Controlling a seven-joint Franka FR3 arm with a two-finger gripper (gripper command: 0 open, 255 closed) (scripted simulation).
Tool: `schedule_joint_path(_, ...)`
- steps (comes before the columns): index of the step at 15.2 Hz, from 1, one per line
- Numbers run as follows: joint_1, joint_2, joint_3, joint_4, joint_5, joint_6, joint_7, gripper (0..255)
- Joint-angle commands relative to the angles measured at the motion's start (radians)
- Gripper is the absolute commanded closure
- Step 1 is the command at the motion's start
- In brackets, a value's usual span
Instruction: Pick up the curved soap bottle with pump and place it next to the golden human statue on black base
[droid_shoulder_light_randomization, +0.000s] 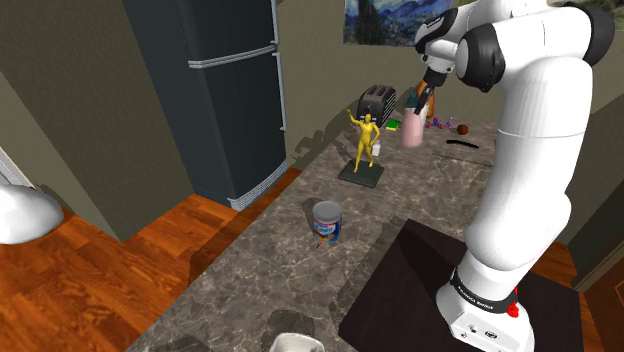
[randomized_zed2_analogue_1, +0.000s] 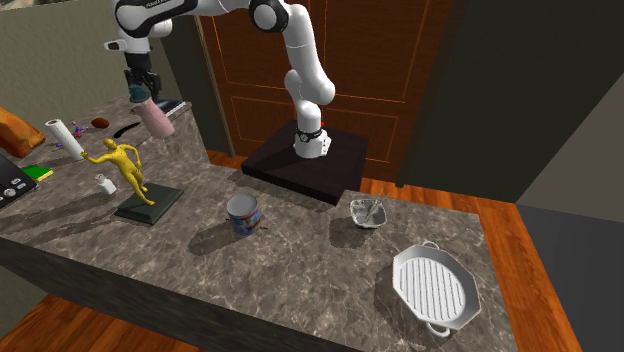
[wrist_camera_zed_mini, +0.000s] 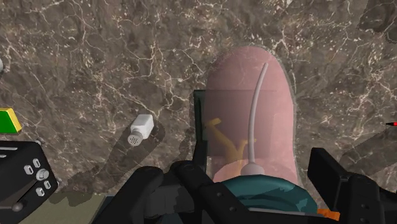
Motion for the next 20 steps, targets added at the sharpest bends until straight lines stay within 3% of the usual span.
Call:
schedule_joint_path(1,-0.001,0.006,0.002,-0.019,0.008,0.023,-0.01,255)
schedule_joint_path(20,-0.026,0.102,0.047,-0.162,0.123,0.22,-0.117,255)
